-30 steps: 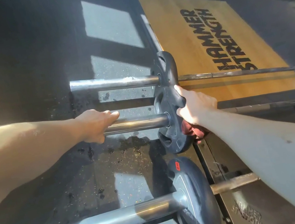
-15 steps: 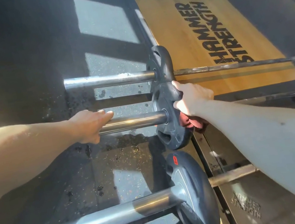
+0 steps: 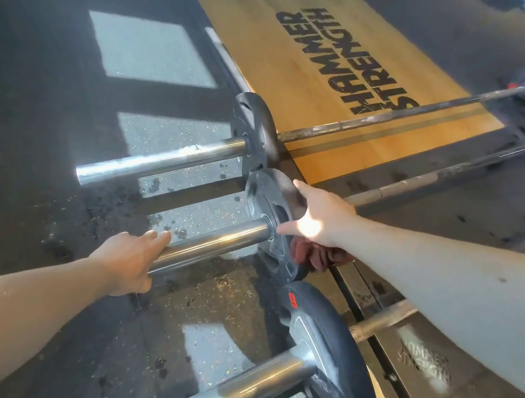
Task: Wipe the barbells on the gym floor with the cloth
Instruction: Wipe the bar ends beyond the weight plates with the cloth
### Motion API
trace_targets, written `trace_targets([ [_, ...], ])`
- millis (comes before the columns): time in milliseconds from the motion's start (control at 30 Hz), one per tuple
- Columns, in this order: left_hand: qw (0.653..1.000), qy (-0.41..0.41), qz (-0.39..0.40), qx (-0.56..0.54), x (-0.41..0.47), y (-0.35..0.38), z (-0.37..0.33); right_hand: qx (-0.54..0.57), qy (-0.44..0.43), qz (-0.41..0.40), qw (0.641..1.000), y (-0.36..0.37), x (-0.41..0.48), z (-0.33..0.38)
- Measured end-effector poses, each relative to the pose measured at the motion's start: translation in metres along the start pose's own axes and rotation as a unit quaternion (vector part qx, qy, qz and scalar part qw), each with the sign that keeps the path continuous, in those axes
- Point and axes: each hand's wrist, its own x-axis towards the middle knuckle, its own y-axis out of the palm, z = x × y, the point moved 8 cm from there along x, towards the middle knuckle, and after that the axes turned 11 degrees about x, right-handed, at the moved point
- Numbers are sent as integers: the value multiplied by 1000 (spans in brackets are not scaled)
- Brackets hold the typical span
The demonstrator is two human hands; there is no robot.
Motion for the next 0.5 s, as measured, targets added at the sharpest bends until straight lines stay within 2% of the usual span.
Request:
trace_targets([
  [67, 1000, -4, 3, -4, 0, 2, 1, 107, 11, 34, 994, -3, -7, -24],
  [167, 1000, -19, -9, -11, 1, 3, 1, 156, 20, 33, 987, -10, -19, -57],
  [367, 999, -33, 1, -38, 2, 4, -1, 139, -32, 41, 989, 7, -27, -33],
  [500, 997, -52, 7, -56, 0, 9, 3, 36, -46, 10, 998, 14, -25, -10],
])
